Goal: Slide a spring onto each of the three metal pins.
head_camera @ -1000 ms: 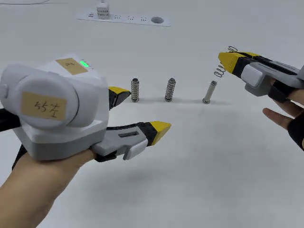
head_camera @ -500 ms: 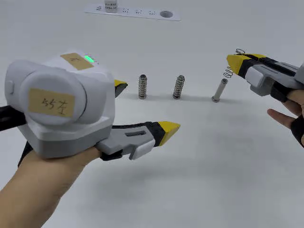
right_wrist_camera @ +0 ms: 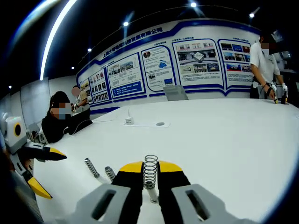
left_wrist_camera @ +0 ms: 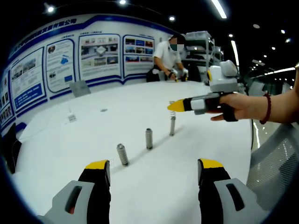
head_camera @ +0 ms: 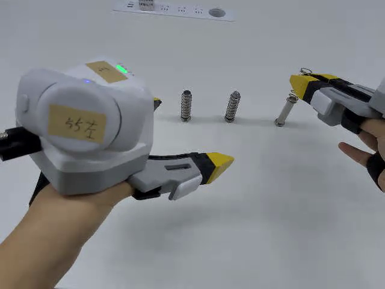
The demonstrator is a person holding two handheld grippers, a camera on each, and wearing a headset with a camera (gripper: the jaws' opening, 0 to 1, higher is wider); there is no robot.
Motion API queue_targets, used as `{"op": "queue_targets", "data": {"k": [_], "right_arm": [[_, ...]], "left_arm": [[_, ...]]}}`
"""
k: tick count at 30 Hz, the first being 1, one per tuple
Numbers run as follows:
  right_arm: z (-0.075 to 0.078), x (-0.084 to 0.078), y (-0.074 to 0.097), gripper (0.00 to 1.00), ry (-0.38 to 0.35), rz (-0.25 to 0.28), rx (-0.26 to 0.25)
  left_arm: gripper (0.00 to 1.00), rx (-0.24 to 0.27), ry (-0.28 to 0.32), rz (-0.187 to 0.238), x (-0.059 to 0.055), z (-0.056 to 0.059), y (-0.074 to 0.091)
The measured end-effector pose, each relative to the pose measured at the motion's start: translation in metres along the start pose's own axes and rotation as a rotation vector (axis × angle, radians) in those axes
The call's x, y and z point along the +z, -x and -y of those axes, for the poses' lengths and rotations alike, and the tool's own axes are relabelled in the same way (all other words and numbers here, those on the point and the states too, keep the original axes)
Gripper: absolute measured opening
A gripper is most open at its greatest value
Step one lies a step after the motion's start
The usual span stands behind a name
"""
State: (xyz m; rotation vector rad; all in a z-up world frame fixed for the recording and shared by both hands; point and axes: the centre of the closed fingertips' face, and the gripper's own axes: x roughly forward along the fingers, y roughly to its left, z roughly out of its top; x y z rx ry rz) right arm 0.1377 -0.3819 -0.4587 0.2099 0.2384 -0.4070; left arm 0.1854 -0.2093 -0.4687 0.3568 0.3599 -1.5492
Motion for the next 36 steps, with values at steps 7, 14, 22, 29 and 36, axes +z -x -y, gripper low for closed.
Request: {"op": "queue_targets", "data": {"k": [7,14,22,29,36], "right_arm": [[-0.004,-0.002,0.002,0.12,0.019,-0.005,-0.005],[-0.007,-0.009,0.005,0.12,0.072,-0.034,-0.018],[-0.010,-0.021,0.004,0.12,0.084,-0.065,-0.025],[-0.008,-0.031,0.003,0.12,0.074,-0.094,-0.025],[-0.008,-0.042,0.001,0.12,0.076,-0.122,-0.027]], "left_arm": [[0.77,-0.003,0.005,-0.003,0.000,0.001,0.000],[0.77,0.000,0.011,0.008,0.002,0.000,0.000],[0.76,0.007,0.022,0.005,0.001,-0.001,0.001],[0.75,0.010,0.027,-0.004,-0.001,-0.003,0.001],[0.74,0.009,0.046,0.007,0.001,-0.003,0.000]]}}
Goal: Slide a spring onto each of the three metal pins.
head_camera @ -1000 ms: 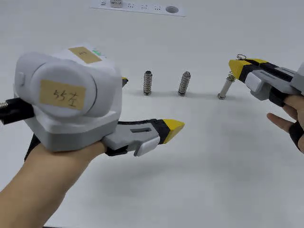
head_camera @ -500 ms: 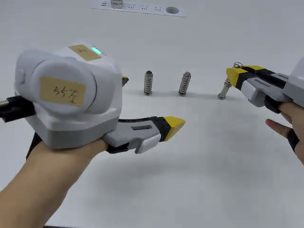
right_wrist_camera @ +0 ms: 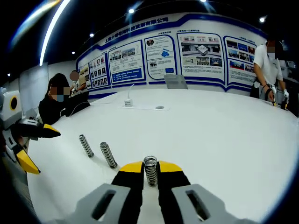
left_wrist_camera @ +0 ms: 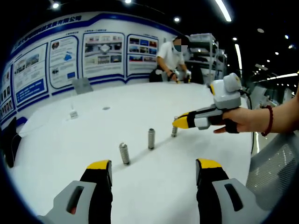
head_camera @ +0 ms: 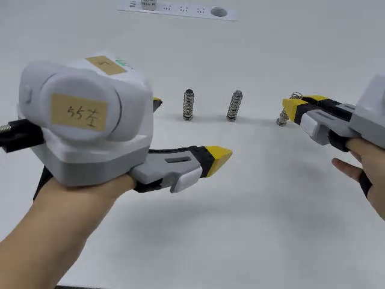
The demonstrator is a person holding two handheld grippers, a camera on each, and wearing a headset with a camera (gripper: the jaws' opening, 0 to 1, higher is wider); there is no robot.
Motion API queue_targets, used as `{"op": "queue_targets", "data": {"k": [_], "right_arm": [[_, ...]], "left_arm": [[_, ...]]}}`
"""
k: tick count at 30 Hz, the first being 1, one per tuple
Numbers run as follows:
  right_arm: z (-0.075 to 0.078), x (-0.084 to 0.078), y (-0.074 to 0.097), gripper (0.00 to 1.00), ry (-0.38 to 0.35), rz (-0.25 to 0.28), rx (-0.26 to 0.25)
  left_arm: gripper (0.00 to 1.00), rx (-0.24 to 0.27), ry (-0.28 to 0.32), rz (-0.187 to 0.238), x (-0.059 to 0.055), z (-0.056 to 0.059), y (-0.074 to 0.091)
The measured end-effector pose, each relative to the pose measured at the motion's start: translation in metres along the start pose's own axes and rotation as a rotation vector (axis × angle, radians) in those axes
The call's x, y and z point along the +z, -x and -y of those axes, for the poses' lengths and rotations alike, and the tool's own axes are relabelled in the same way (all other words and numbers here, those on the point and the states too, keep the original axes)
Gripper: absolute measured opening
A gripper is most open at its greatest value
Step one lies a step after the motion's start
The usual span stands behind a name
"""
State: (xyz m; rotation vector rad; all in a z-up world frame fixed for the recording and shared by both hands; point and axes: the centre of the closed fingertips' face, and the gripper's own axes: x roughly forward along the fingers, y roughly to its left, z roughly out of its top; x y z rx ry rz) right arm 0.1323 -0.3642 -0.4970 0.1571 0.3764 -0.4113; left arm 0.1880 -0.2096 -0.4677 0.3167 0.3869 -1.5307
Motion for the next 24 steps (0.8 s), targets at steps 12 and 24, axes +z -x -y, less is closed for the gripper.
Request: {"op": "queue_targets", "data": {"k": [12,24], "right_arm": [[-0.003,-0.008,-0.002,0.12,-0.031,-0.017,0.005],[-0.007,-0.004,0.005,0.23,-0.033,-0.030,0.021]], "left_arm": [[0.73,0.009,0.000,-0.009,-0.002,-0.004,0.001],[0.73,0.020,-0.002,-0.021,-0.005,-0.006,0.002]]}}
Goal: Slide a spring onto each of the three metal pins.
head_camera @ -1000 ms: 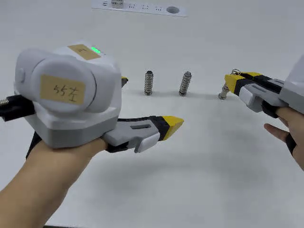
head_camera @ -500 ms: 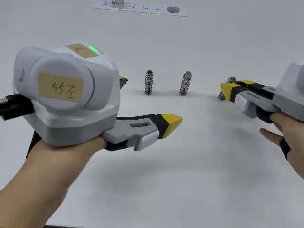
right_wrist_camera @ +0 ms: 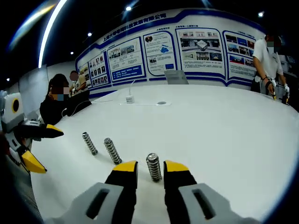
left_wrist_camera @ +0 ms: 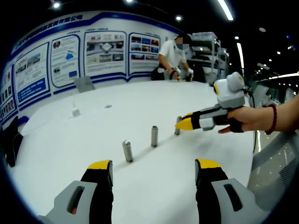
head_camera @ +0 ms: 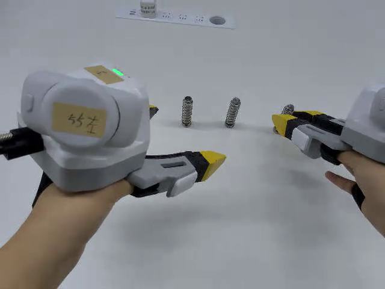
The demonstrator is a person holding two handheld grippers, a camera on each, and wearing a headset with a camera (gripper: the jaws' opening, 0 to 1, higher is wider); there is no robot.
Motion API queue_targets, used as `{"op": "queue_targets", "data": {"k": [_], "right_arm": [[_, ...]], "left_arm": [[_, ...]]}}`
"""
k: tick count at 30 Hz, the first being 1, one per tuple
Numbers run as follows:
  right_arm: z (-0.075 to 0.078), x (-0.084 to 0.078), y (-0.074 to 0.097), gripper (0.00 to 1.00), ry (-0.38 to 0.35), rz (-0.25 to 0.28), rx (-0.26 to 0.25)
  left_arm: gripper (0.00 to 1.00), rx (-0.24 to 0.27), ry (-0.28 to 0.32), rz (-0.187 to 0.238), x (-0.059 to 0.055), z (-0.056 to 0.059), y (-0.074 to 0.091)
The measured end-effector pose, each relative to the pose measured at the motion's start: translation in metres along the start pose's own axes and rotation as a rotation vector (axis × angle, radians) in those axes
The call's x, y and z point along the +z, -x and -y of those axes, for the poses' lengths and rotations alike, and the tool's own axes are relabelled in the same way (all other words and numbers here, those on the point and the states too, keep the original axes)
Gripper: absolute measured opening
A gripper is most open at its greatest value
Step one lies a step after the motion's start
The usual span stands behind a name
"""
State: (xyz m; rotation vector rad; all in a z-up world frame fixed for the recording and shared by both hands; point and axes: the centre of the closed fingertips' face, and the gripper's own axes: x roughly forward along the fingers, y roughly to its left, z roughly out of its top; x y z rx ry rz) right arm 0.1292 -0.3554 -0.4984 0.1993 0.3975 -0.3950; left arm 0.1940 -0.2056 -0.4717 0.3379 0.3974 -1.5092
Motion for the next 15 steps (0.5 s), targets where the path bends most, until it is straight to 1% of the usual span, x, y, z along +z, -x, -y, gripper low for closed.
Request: {"op": "queue_targets", "data": {"k": [6,8,11,15], "right_arm": [[-0.010,0.005,0.006,0.31,-0.001,-0.010,0.035],[-0.012,0.004,0.009,0.33,0.004,-0.023,0.031],[-0.015,0.004,0.013,0.35,-0.001,-0.030,0.039],[-0.022,0.004,0.020,0.40,0.003,-0.047,0.059]], "left_arm": [[0.73,-0.002,0.000,-0.001,0.000,0.001,0.000],[0.73,-0.003,0.006,0.009,0.002,0.002,0.000],[0.73,0.002,0.005,0.004,0.001,0.001,0.001],[0.73,0.003,0.031,0.009,0.002,0.001,0.004]]}}
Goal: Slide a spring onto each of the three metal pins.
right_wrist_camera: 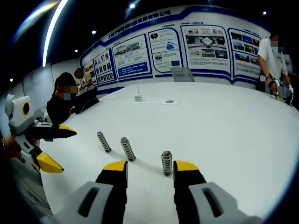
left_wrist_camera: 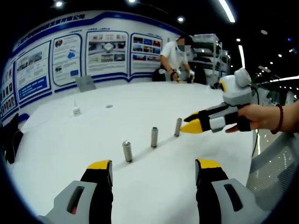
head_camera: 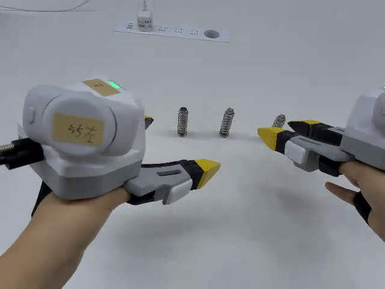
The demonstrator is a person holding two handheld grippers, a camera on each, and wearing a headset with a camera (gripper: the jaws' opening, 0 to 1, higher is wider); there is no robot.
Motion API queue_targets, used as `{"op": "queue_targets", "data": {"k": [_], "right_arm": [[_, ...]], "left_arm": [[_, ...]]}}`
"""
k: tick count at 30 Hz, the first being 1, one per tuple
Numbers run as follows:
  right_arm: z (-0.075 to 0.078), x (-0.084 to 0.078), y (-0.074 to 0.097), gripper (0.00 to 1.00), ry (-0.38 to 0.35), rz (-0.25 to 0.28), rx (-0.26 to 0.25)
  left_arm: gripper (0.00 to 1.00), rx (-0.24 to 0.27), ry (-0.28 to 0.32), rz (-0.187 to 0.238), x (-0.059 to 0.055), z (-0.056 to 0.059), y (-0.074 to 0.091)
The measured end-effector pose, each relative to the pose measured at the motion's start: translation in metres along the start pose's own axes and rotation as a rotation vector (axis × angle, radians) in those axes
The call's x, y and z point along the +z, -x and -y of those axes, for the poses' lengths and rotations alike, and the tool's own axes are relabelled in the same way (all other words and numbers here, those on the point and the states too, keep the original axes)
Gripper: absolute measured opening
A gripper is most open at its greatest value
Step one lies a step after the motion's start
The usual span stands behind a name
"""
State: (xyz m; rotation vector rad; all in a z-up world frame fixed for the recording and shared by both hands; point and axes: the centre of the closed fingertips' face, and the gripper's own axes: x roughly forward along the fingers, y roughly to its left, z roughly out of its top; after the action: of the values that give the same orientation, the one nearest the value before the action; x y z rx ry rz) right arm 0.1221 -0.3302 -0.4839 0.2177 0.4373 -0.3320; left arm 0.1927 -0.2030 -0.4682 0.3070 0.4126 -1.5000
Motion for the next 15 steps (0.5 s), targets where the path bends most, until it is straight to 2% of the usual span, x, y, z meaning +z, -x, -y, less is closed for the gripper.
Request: {"op": "queue_targets", "data": {"k": [3,10,15], "right_arm": [[-0.006,0.001,0.006,0.46,0.002,-0.011,0.019],[-0.018,0.004,0.024,0.52,0.015,-0.009,0.047],[-0.026,0.006,0.036,0.57,0.037,-0.009,0.062]], "left_arm": [[0.74,-0.002,0.000,-0.024,-0.004,0.002,0.002],[0.75,0.008,-0.002,-0.014,0.003,0.002,0.008],[0.75,0.014,-0.002,-0.023,0.000,0.004,0.016]]}}
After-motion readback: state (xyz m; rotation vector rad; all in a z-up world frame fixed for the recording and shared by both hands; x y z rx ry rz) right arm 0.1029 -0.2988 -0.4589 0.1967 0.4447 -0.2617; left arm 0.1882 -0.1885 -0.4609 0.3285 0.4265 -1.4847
